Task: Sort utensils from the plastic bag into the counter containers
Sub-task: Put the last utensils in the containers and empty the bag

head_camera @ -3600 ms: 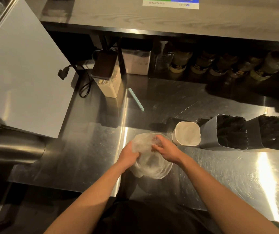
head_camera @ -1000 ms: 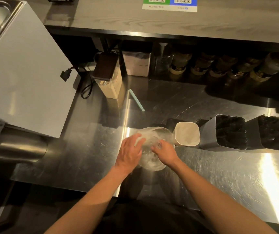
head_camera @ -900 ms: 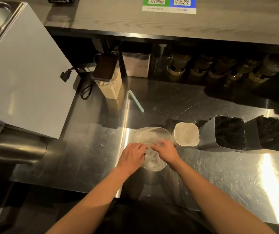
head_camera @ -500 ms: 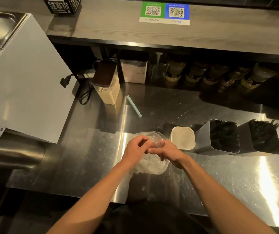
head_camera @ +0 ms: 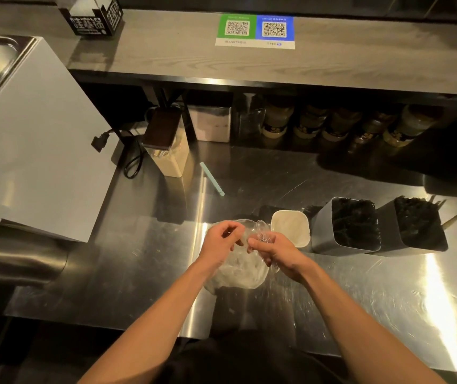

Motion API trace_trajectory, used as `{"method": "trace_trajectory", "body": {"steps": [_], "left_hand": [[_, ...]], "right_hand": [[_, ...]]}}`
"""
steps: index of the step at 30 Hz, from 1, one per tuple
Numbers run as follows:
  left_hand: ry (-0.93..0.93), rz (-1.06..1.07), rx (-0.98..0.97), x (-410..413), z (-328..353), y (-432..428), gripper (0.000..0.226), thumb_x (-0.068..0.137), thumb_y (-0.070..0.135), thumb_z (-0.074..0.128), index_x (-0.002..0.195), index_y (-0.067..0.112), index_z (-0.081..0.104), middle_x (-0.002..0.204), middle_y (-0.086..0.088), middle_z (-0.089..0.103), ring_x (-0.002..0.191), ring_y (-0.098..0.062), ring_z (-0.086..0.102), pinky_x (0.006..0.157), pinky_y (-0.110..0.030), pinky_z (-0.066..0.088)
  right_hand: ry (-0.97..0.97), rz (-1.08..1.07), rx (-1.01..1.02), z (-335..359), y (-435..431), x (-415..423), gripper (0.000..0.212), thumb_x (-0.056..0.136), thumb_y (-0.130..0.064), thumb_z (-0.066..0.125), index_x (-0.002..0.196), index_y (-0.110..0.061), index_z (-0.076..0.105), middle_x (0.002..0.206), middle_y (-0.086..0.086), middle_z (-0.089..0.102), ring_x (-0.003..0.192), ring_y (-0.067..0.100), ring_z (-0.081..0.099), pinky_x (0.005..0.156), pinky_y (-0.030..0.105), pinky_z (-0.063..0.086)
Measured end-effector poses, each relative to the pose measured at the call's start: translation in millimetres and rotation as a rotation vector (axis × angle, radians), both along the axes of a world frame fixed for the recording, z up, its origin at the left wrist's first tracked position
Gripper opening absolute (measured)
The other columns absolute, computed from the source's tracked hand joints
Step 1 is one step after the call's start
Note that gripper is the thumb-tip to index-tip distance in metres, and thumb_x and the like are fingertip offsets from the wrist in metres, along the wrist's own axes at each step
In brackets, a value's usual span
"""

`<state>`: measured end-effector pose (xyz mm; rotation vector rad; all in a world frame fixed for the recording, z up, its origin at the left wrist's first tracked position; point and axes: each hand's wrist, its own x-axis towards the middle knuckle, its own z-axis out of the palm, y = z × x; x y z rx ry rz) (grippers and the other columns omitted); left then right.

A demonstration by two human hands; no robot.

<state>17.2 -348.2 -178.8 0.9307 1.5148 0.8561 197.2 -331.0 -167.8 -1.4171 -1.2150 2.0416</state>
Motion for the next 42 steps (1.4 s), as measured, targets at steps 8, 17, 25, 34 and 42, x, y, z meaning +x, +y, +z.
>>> {"method": "trace_trajectory", "body": {"steps": [8,17,25,34,42], "left_hand": [[0.000,0.200,-0.059,23.2,0.1,6.7,0.025,0.085,0.033,0.079,0.099,0.017,0.066,0.088,-0.005,0.073,0.074,-0.015,0.068,0.061,-0.023,0.053],[-0.106,-0.088,-0.091,43.0,10.5,2.3,0.039,0.092,0.042,0.067,0.121,0.018,0.058,0.101,-0.006,0.074,0.094,-0.017,0.073,0.069,-0.028,0.058],[0.022,-0.055,-0.062,43.0,4.7,2.1,0.024,0.096,0.002,0.059,0.104,0.022,0.071,0.104,-0.001,0.072,0.082,-0.009,0.064,0.066,-0.014,0.048],[0.204,-0.141,0.030,46.3,10.2,10.8,0.025,0.088,-0.001,0.061,0.095,0.014,0.079,0.095,0.001,0.075,0.084,-0.005,0.064,0.078,-0.020,0.049],[-0.144,0.221,-0.057,69.5,14.5,3.2,0.018,0.103,0.019,0.052,0.112,0.011,0.065,0.084,-0.004,0.064,0.062,-0.009,0.056,0.059,-0.024,0.042]], "right_hand": [[0.076,-0.005,0.005,6.6,3.3,3.8,0.023,0.088,-0.025,0.075,0.101,-0.006,0.076,0.080,0.006,0.073,0.056,0.009,0.043,0.053,0.022,0.036],[0.068,-0.316,-0.021,-2.8,17.4,10.3,0.016,0.089,-0.018,0.074,0.097,-0.005,0.075,0.074,0.007,0.066,0.056,0.008,0.050,0.050,0.019,0.039],[0.032,-0.402,-0.025,-5.0,14.1,20.9,0.017,0.089,-0.023,0.075,0.094,-0.008,0.072,0.074,0.005,0.064,0.058,0.010,0.052,0.050,0.019,0.041],[-0.520,0.241,0.614,-9.1,23.7,38.9,0.042,0.090,-0.056,0.064,0.101,-0.016,0.063,0.094,0.000,0.070,0.086,0.020,0.065,0.075,0.040,0.051],[-0.727,0.362,0.756,-2.9,24.8,45.4,0.046,0.097,-0.061,0.046,0.101,-0.018,0.062,0.096,0.004,0.070,0.090,0.027,0.064,0.067,0.036,0.042]]}}
